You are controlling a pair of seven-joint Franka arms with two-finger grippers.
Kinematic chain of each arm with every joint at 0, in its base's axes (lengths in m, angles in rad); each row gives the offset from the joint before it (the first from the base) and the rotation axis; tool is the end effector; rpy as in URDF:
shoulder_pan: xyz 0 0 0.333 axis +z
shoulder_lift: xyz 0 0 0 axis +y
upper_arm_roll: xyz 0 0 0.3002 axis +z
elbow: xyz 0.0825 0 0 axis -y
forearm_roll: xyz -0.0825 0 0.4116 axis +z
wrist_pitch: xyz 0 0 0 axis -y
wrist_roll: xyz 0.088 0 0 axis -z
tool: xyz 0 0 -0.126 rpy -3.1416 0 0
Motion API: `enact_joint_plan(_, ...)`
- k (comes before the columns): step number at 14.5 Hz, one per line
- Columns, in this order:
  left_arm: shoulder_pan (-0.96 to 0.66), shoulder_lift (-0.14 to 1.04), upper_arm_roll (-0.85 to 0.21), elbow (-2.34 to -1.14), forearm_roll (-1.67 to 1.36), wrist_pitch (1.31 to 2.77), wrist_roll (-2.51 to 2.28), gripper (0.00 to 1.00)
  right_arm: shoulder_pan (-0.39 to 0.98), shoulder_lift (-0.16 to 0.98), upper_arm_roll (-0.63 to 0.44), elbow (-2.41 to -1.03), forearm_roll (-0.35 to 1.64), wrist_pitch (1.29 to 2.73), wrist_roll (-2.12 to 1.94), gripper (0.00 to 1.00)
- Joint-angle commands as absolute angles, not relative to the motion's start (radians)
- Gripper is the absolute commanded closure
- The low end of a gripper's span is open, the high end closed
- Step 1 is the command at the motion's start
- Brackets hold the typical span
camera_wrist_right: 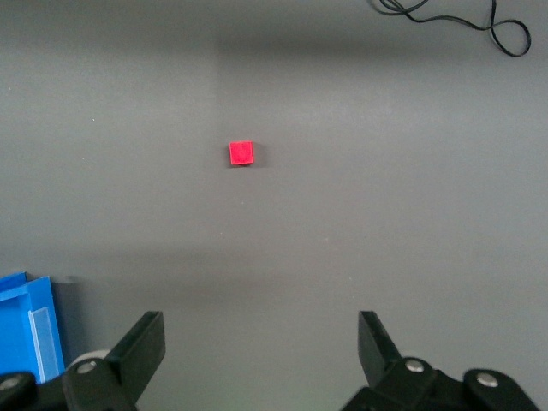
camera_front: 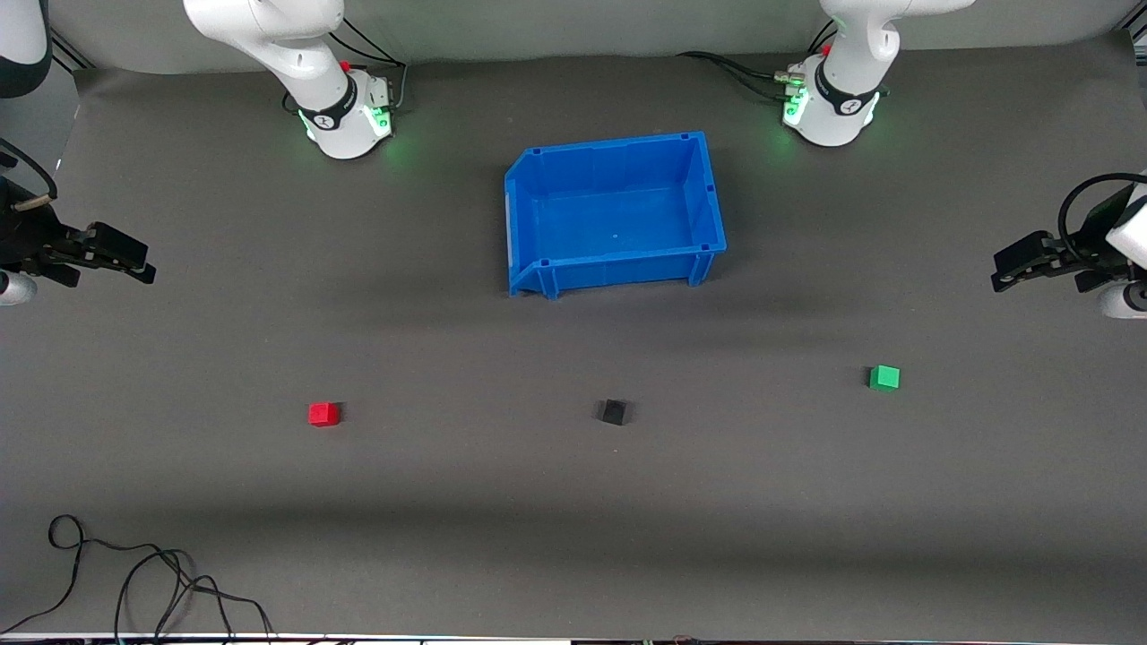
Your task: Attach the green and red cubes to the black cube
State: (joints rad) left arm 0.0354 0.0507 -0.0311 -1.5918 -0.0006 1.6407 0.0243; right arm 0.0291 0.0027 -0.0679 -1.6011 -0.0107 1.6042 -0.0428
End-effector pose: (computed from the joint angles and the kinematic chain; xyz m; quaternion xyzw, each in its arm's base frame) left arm 0.6018 0.0029 0.5553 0.9999 -0.0100 -0.0009 0.0011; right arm 0.5850 -0.0240 0.5759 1.0000 0.0022 0.0000 0.0054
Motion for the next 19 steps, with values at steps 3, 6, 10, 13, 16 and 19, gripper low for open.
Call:
enact_joint_plan(3, 0.029, 0.051, -0.025, -1.586, 0.005, 1.643, 0.041, 0.00, 0.026, -0.005, -0.064, -1.585, 0.005, 1.563, -0.035, 0.00)
enact_joint_plan(6, 0.028, 0.049, -0.025, -1.585, 0.005, 1.638, 0.040, 0.00, 0.026, -0.003, -0.066, -1.580, 0.005, 1.565, -0.034, 0.00)
enact_joint_plan(10, 0.026, 0.052, -0.023, -1.586, 0.005, 1.628, 0.025, 0.00, 0.025, 0.000, -0.066, -1.580, 0.006, 1.566, -0.026, 0.00)
enact_joint_plan(13, 0.037, 0.075, -0.023, -1.586, -0.002, 1.632, 0.017, 0.00, 0.018, 0.015, -0.066, -1.568, 0.012, 1.572, 0.044, 0.00)
enact_joint_plan(16, 0.044, 0.100, -0.014, -1.592, 0.002, 1.643, -0.052, 0.00, 0.018, 0.064, -0.066, -1.517, 0.046, 1.572, 0.373, 0.00)
enact_joint_plan(19, 0.064, 0.162, -0.014, -1.592, 0.002, 1.663, -0.233, 0.00, 0.026, 0.118, -0.063, -1.476, 0.069, 1.581, 0.744, 0.00)
